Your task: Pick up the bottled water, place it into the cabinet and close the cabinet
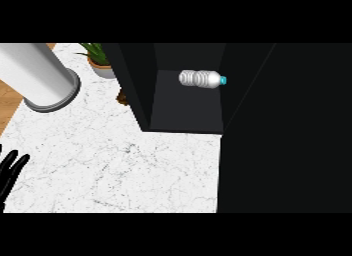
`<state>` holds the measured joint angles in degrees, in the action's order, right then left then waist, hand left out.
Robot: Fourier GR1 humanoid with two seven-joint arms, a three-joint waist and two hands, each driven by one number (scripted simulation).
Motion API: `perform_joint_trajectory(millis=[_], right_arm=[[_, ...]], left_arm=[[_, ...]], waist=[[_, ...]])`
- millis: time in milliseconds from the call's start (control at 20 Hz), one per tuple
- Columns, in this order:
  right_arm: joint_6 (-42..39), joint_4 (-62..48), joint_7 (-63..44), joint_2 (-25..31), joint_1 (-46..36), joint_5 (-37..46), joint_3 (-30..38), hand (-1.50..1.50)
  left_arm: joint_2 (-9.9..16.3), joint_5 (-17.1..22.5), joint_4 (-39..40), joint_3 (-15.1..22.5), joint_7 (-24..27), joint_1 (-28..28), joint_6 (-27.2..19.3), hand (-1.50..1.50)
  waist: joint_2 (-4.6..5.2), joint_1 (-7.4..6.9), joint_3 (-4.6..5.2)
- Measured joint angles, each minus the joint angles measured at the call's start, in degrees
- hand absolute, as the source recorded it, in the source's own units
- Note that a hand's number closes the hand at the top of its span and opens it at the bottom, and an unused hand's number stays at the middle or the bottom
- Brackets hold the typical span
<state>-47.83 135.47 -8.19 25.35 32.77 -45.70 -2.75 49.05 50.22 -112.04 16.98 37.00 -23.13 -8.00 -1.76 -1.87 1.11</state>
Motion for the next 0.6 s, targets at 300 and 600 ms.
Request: perform_joint_trajectory(millis=[300, 600], right_arm=[[2.9, -0.3, -3.7, 0.7, -6.3, 0.8, -4.9, 1.5], [9.0, -0.8, -7.9, -0.7, -12.8, 1.6, -10.9, 1.5]], left_arm=[[1.9, 2.1, 0.2, -2.8, 0.5, -3.1, 2.7, -1.5], [3.9, 3.6, 0.1, -5.6, 1.0, -6.0, 5.2, -1.5]], waist=[[-0.47, -0.37, 0.21], [-0.56, -0.99, 0.25]])
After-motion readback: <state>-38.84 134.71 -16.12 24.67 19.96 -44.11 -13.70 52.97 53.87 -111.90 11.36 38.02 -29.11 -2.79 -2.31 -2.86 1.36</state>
